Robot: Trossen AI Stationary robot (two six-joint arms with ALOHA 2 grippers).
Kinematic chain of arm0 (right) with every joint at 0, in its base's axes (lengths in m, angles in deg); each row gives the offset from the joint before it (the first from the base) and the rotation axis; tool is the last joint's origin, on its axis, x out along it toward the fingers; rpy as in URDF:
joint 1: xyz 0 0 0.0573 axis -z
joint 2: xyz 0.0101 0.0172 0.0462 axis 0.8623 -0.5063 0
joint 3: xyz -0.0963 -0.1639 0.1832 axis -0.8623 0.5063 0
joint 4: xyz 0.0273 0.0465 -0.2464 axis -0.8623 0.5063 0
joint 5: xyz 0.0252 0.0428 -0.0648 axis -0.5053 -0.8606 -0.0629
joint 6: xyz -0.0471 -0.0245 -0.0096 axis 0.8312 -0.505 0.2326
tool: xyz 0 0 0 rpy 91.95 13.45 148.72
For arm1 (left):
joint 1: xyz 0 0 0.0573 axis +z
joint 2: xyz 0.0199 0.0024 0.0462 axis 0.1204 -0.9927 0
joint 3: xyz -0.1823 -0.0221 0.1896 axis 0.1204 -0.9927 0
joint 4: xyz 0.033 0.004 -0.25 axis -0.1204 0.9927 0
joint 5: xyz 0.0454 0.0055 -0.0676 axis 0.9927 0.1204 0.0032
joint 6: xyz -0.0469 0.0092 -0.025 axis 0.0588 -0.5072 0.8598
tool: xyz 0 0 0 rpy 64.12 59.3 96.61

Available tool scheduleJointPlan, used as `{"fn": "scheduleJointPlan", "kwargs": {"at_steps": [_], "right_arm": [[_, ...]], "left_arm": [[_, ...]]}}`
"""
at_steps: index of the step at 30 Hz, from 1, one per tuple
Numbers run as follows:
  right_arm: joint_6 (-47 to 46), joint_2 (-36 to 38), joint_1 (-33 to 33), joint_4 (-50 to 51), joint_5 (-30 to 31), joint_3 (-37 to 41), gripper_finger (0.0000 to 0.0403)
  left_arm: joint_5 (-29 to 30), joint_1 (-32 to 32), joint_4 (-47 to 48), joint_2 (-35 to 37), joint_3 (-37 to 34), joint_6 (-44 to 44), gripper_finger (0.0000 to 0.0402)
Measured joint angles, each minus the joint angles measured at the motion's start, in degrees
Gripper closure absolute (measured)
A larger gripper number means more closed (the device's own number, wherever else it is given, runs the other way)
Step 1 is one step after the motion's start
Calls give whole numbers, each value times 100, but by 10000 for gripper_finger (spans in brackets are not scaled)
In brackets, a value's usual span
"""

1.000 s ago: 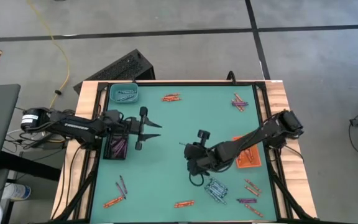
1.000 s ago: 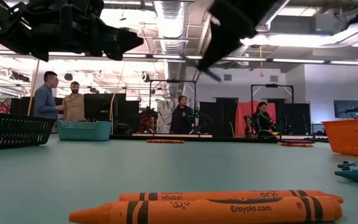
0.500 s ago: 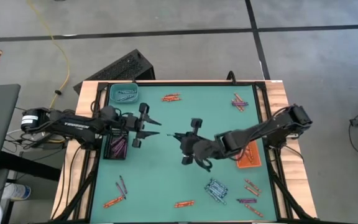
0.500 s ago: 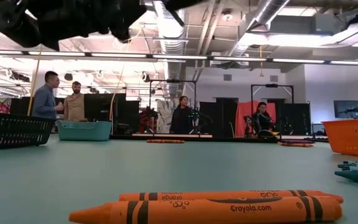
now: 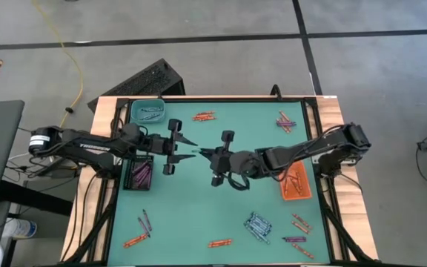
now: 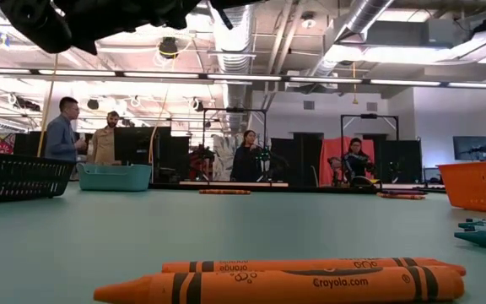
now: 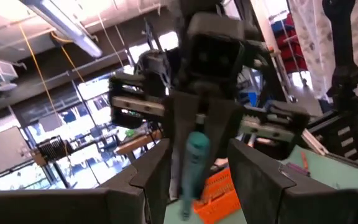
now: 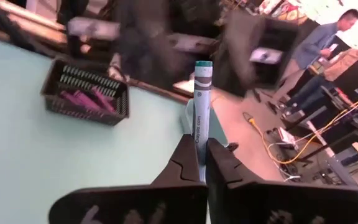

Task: Sort crayons
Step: Put the green crayon into the green bin

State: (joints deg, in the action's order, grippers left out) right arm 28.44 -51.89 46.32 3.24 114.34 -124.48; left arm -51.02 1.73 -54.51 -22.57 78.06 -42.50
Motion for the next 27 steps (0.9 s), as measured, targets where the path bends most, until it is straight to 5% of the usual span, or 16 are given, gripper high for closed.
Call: {"fn": "scheduleJointPlan", "kwargs": {"at_steps": [17, 27], "right_arm": [[214, 2, 62, -393, -106, -1, 399], [-35, -8, 149, -89, -59, 0, 399]], "left_arm": [[11, -2, -280, -384, 105, -347, 337], [97, -53, -443, -370, 112, -372, 286]]}}
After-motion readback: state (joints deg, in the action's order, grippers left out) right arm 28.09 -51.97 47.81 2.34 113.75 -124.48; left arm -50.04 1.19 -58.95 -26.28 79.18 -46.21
